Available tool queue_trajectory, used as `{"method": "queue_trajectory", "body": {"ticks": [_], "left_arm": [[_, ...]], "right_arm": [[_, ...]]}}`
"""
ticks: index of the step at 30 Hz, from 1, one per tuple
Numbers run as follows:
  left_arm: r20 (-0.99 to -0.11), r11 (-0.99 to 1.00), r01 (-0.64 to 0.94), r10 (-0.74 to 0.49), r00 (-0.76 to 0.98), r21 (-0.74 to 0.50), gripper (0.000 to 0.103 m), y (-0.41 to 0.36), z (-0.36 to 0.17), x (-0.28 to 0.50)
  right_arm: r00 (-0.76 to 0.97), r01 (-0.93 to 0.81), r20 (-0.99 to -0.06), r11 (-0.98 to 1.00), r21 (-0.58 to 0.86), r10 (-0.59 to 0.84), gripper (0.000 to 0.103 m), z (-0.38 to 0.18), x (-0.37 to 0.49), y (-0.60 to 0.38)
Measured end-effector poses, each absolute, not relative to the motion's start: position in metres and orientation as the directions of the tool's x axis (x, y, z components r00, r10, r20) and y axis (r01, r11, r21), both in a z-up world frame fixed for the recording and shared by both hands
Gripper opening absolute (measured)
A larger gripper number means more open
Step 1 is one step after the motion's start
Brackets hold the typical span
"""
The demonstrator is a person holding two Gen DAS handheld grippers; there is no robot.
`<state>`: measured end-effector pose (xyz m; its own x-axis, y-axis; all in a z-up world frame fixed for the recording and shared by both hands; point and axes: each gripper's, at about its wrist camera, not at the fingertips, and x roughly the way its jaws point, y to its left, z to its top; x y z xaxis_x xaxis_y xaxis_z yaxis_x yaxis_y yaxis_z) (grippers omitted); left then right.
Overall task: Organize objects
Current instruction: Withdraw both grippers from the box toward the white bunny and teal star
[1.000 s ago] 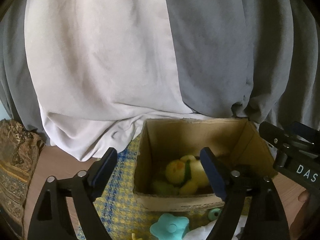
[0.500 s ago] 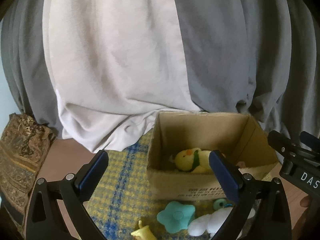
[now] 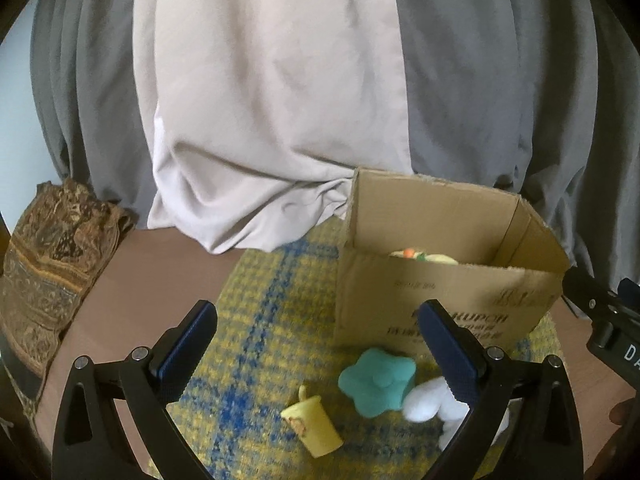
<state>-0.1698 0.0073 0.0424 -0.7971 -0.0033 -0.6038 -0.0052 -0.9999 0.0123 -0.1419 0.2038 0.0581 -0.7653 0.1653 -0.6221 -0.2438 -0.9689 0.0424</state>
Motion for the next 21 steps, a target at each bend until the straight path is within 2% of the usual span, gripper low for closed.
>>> {"method": "queue_trajectory", "body": {"ticks": [6, 21], "left_arm": [[-0.595, -0.999, 0.027, -0.044, -0.802, 0.037, 0.103, -0.002, 0.032, -0.155], [-0.640, -0.997, 0.071, -0.081, -0.764, 0.041, 0.103, -0.025, -0.008, -0.139]], "right_arm": [[-0.758, -0.242, -0.633, -0.969, 0.043, 0.161, 0.096, 0.046, -0.130, 0.198], [-0.694, -0.246, -0.708, -0.967, 0.059, 0.133, 0.096, -0.005, -0.119, 0.189]]}}
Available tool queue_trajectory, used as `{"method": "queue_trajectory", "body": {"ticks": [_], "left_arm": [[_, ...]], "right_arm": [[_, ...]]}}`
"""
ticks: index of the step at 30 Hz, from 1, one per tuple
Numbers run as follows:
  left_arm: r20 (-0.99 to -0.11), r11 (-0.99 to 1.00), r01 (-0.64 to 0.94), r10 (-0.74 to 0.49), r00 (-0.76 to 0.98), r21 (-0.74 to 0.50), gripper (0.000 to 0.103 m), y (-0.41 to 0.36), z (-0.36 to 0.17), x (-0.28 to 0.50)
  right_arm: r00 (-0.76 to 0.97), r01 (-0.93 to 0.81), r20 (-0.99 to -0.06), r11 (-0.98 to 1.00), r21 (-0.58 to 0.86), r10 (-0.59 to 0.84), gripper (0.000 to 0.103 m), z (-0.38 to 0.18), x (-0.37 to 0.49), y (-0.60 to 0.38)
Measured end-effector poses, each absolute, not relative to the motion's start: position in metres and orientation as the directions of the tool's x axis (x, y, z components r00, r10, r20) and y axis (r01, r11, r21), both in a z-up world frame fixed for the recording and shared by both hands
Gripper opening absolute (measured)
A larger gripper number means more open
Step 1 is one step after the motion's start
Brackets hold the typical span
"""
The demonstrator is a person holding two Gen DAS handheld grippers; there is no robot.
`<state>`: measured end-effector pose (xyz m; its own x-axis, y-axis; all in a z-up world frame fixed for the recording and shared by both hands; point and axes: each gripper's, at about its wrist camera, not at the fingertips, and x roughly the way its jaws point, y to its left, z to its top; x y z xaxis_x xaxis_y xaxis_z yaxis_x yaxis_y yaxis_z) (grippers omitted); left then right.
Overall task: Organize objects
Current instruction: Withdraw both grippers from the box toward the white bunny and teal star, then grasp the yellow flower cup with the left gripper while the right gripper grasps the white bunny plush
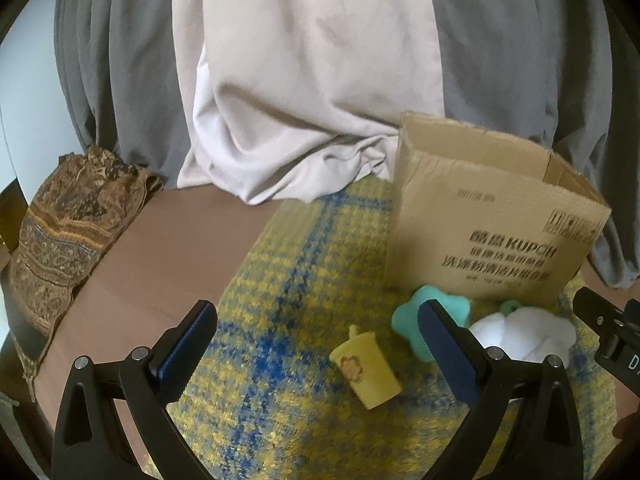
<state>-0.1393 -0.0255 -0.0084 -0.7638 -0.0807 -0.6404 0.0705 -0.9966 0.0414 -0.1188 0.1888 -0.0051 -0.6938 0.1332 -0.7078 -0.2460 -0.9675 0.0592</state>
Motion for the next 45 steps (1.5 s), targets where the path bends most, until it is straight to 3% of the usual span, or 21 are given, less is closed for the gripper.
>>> {"method": "queue_trajectory", "body": {"ticks": [30, 35, 38, 40, 42, 45], "left_arm": [[-0.756, -0.998, 0.052, -0.059, -0.651, 0.034, 0.102, -0.021, -0.067, -0.158], [-0.784, -0.998, 0.047, -0.056, -0.619, 0.035, 0.100, -0.017, -0.080, -0.168], [-0.796, -0.998, 0.048, -0.062, -0.602, 0.041, 0.094, -0.015, -0.086, -0.175], [-0.805, -0.998, 0.041, -0.057, -0.590, 0.041, 0.082, -0.013, -0.090, -0.179], [-0.816, -0.999, 0.031, -0.048, -0.576, 0.036, 0.071, -0.012, -0.093, -0.181], [-0.816, -0.999, 0.019, -0.034, -0.577, 0.028, 0.062, -0.010, -0.094, -0.182]], "right_arm": [[-0.542, -0.172, -0.831, -0.985, -0.030, 0.121, 0.095, -0.067, -0.141, 0.172], [-0.519, -0.169, -0.848, -0.985, -0.023, 0.109, 0.086, -0.076, -0.147, 0.173], [-0.510, -0.160, -0.855, -0.987, -0.007, 0.089, 0.081, -0.080, -0.149, 0.174], [-0.511, -0.147, -0.857, -0.989, 0.005, 0.071, 0.071, -0.081, -0.150, 0.174], [-0.512, -0.139, -0.857, -0.990, 0.009, 0.064, 0.069, -0.081, -0.150, 0.173], [-0.520, -0.134, -0.853, -0.991, 0.022, 0.052, 0.065, -0.081, -0.148, 0.173]]}}
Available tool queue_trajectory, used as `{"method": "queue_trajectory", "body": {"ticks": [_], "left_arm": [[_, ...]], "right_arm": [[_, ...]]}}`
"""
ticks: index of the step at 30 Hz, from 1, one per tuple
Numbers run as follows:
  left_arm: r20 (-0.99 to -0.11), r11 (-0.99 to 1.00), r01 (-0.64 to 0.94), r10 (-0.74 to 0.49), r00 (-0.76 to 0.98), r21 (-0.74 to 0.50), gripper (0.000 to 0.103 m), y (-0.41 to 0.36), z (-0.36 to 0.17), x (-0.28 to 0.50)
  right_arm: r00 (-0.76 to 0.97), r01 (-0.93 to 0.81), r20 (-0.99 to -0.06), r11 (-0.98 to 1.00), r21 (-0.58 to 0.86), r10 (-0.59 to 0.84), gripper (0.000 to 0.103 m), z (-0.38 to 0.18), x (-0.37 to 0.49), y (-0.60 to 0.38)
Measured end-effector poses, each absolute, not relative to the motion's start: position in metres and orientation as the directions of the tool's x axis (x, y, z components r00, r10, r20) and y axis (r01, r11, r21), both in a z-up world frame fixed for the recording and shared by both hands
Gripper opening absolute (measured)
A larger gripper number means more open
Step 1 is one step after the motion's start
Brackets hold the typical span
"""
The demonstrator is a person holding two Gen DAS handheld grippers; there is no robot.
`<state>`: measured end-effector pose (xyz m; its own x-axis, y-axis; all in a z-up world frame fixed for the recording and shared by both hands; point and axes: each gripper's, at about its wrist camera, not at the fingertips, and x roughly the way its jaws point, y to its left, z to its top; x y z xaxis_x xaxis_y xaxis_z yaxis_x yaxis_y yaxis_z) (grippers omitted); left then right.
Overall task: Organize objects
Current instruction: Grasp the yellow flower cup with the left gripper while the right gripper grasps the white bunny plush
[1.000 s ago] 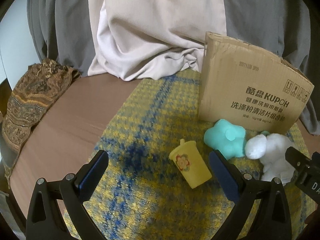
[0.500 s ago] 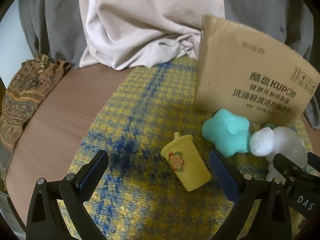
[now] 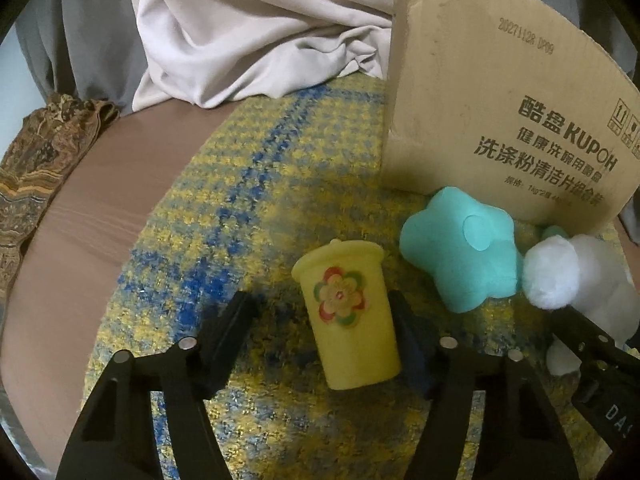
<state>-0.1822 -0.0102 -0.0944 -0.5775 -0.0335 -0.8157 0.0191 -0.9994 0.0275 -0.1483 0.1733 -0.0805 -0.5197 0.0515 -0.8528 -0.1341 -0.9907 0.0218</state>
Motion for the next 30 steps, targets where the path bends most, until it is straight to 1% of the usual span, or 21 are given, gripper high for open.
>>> {"method": "queue_trajectory", "body": {"ticks": [1, 2, 4, 10, 30], "left_arm": [[-0.815, -1.000, 0.008, -0.025, -0.578, 0.025, 0.056, -0.008, -0.094, -0.182], [-0.815, -1.000, -0.002, -0.018, -0.579, 0.023, 0.052, -0.007, -0.093, -0.181], [-0.813, -1.000, -0.016, -0.007, -0.583, 0.020, 0.036, -0.004, -0.092, -0.179], [-0.807, -1.000, -0.029, 0.009, -0.591, 0.009, 0.035, -0.004, -0.090, -0.173], [-0.750, -0.998, -0.062, 0.029, -0.661, 0.016, 0.035, 0.001, -0.057, -0.144]], "right_arm": [[-0.522, -0.133, -0.851, -0.991, 0.027, 0.047, 0.063, -0.080, -0.148, 0.174], [-0.525, -0.131, -0.850, -0.991, 0.030, 0.044, 0.062, -0.080, -0.146, 0.174], [-0.530, -0.129, -0.847, -0.991, 0.036, 0.038, 0.059, -0.078, -0.145, 0.176], [-0.543, -0.127, -0.840, -0.991, 0.050, 0.028, 0.055, -0.074, -0.142, 0.179], [-0.625, -0.139, -0.780, -0.987, 0.081, 0.024, 0.053, -0.041, -0.119, 0.183]]}}
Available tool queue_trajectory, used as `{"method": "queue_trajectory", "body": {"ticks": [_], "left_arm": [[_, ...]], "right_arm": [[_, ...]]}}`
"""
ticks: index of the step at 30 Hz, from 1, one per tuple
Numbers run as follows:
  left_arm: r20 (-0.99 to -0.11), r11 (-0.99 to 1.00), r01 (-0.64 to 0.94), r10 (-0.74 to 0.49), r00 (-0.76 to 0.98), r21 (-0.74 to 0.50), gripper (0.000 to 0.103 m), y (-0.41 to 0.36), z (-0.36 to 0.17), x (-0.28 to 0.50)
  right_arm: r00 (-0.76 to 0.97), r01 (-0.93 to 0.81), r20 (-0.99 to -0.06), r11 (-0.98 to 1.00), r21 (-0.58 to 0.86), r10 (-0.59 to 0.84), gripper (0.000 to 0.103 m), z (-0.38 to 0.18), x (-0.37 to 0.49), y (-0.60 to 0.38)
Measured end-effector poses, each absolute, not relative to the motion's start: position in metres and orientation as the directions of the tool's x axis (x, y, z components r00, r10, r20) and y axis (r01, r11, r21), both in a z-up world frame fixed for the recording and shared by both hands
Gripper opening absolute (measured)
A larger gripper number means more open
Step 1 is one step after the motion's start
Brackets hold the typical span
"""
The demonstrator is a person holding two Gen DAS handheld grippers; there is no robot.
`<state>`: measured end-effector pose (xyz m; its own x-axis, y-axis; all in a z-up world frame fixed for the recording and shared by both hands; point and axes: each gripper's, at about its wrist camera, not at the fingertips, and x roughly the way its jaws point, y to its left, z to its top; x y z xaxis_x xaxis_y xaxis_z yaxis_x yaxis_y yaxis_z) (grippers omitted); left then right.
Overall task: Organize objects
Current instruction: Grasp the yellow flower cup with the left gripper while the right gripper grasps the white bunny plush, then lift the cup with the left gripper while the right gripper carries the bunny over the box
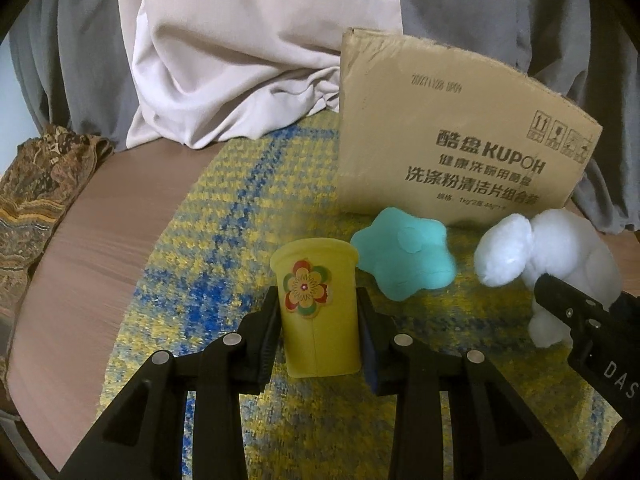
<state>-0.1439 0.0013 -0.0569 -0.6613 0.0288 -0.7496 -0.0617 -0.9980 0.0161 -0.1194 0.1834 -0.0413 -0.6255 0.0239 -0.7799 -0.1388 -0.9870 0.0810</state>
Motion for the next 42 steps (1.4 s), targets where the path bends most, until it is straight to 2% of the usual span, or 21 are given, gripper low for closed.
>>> {"method": "queue_trajectory", "body": {"ticks": [19, 42], "left_arm": [[-0.670, -0.995, -0.101, 0.066, -0.740, 0.013, 0.035, 0.023, -0.001, -0.122], [-0.585, -0.986, -0.165, 0.125, -0.801, 0.015, 0.035, 0.048, 0.068, -0.161]], "right_arm": [[-0.731, -0.154, -0.682, -0.983, 0.104, 0.042, 0.053, 0.022, -0.089, 0.203], [-0.802, -0.158, -0.593, -0.982, 0.100, 0.069, 0.053, 0.090, -0.119, 0.216]]}}
